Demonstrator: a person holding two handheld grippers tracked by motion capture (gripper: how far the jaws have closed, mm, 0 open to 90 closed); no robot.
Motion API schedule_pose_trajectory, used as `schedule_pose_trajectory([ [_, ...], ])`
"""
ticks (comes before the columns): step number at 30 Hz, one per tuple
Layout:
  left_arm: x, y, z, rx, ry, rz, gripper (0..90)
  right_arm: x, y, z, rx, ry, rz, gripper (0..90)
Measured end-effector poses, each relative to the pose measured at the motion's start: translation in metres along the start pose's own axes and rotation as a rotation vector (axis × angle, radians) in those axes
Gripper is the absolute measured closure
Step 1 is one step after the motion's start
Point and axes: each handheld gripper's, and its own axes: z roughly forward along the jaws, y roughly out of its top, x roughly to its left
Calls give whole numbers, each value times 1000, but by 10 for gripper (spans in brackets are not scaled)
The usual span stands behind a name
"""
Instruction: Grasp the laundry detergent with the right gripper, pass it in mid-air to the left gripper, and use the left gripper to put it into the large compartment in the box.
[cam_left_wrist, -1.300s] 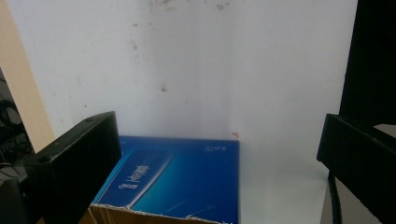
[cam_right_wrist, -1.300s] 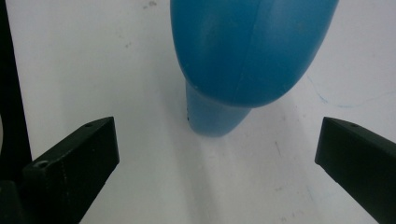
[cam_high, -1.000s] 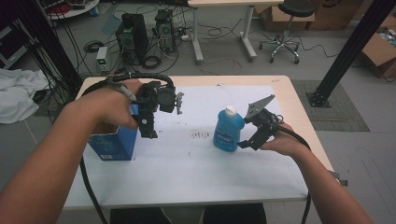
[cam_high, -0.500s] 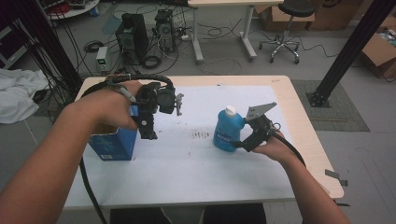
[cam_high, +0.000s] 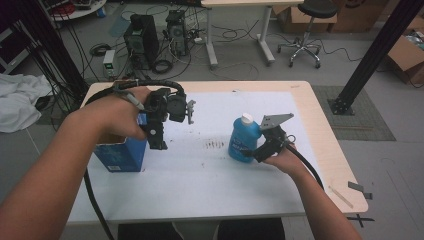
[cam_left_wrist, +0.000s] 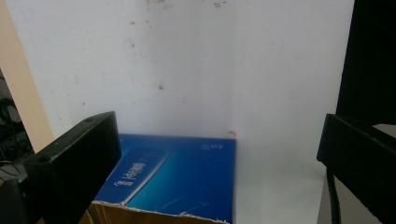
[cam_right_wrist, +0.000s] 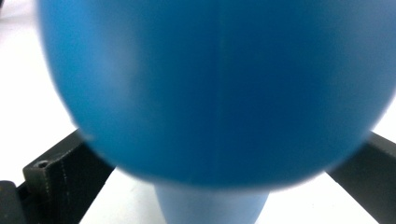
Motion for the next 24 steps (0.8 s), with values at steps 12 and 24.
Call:
schedule_pose_trajectory([
  [12, -2, -1, 0, 3, 4, -3, 1, 1, -8, 10, -73, -6, 9, 0],
  [24, -3, -4, 1, 1, 6, -9, 1, -3, -10, 13, -99, -13, 22, 63],
])
